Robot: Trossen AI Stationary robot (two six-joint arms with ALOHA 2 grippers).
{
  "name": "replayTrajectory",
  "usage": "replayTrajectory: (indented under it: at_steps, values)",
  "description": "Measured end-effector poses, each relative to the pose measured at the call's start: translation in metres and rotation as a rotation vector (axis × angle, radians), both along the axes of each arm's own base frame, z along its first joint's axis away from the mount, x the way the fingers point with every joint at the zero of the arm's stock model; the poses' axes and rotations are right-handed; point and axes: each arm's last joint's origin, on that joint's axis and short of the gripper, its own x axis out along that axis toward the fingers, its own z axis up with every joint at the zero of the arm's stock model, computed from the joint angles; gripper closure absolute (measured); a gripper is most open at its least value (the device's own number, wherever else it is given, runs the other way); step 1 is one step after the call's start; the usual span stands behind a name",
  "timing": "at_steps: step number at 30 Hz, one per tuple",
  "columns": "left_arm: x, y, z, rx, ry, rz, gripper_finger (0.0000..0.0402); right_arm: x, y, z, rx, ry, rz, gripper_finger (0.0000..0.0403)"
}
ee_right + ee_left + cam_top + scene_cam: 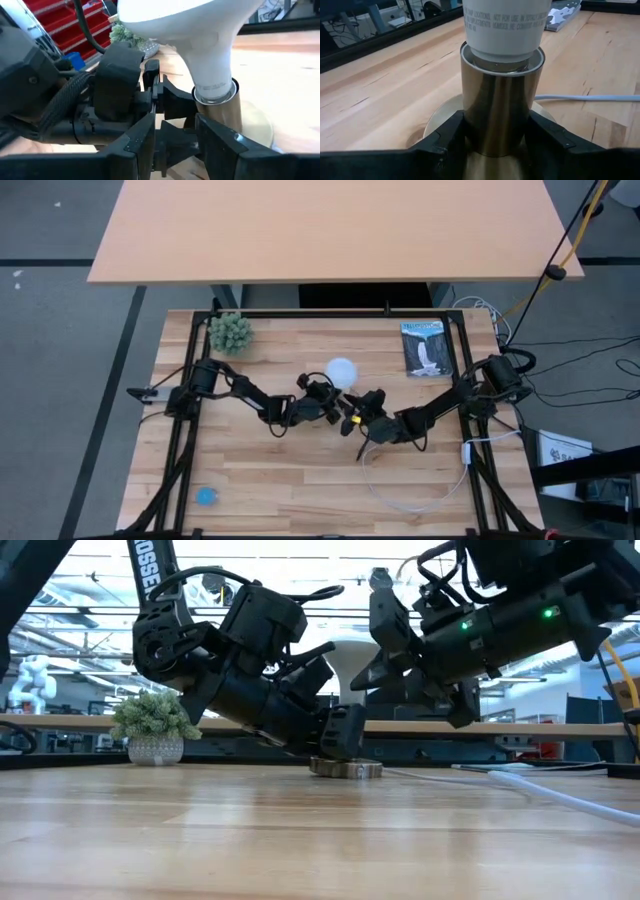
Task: Screw lightbulb
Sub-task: Remove the white light bulb from the gold lamp
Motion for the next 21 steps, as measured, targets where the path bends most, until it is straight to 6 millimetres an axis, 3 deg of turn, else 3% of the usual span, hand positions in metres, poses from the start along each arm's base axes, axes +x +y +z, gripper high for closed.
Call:
replayTrajectory:
  at_steps: [6, 14, 21]
  values:
    - [0.000, -0.001, 0.000, -0.001, 0.001, -0.006, 0.0231, 0.001, -0.005, 0.000, -0.043, 0.033, -0.007, 0.0270]
    - [0.000, -0.001, 0.000, -0.001, 0.002, -0.007, 0.0231, -0.001, -0.011, -0.004, -0.054, 0.059, -0.076, 0.0231]
    - [0.000, -0.002, 0.000, 0.011, 0.007, -0.016, 0.0232, 0.001, -0.011, -0.003, -0.029, 0.055, -0.021, 0.0235]
